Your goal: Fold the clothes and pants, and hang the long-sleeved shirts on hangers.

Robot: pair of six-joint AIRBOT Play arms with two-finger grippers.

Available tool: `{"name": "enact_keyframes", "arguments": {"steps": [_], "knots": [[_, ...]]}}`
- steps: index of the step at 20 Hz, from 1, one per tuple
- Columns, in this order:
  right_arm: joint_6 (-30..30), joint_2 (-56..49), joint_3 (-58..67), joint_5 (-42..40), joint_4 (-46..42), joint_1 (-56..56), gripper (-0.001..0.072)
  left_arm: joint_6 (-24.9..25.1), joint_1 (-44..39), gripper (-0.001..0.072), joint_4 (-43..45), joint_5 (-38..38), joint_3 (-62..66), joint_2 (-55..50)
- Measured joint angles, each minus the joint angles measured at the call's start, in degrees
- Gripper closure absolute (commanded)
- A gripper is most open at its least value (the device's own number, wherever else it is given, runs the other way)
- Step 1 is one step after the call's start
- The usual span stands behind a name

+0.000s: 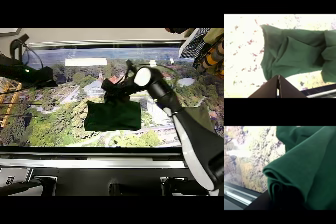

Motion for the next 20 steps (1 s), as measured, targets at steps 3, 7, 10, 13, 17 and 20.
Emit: {"name": "enact_keyframes", "arguments": {"steps": [3,7,10,13,17,20], "knots": [[0.59,-2.99,0.00,-2.21,0.48,1.95,0.0678,0.39,1.01,0.0690,0.07,-0.46,0.00,0.52],[0.61,-6.25,0.00,-4.13,0.90,3.52,0.0678,0.48,1.44,0.0690,0.13,-0.57,0.00,0.74],[0.59,-8.26,0.00,-5.86,0.94,3.93,0.0613,0.57,1.55,0.0690,0.13,-0.66,0.00,0.79],[0.52,-9.55,0.00,-6.60,1.36,4.11,0.0325,0.57,1.55,0.0690,0.11,-0.66,0.00,0.79],[-3.32,-9.70,0.00,-6.86,5.97,4.15,0.0249,0.57,1.55,0.0690,0.04,-0.68,0.00,0.79],[-6.14,-7.98,0.00,-5.53,9.16,3.58,0.0228,0.52,1.55,0.0689,0.00,-0.70,0.00,0.79]]}}
